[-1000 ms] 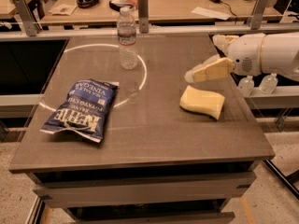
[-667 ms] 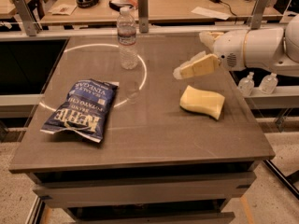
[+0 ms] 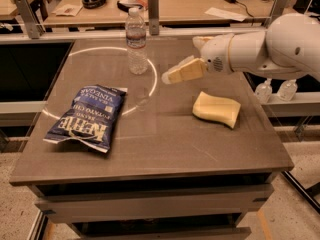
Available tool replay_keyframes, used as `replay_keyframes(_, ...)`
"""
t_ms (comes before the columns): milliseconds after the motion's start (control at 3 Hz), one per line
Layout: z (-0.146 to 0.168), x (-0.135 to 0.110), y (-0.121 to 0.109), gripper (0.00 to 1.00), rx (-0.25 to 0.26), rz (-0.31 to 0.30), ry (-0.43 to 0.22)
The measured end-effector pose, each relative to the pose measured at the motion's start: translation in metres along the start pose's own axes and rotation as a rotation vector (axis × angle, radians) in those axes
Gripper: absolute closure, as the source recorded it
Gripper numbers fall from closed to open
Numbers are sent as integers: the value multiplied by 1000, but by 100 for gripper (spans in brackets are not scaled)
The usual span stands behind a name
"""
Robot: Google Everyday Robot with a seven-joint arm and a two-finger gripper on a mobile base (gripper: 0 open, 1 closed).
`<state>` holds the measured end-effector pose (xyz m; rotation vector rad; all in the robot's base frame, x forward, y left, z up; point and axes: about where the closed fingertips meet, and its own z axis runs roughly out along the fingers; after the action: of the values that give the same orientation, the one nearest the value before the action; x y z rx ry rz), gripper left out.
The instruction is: Move water bottle near blue chip bag
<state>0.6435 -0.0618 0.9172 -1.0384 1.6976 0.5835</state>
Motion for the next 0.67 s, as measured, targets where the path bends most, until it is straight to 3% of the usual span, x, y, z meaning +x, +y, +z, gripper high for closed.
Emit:
replay_keyframes(333,31,-5,-1,0,-10,30,-54)
replay_keyframes(667,68,-18,-1,0,-53,32,-112)
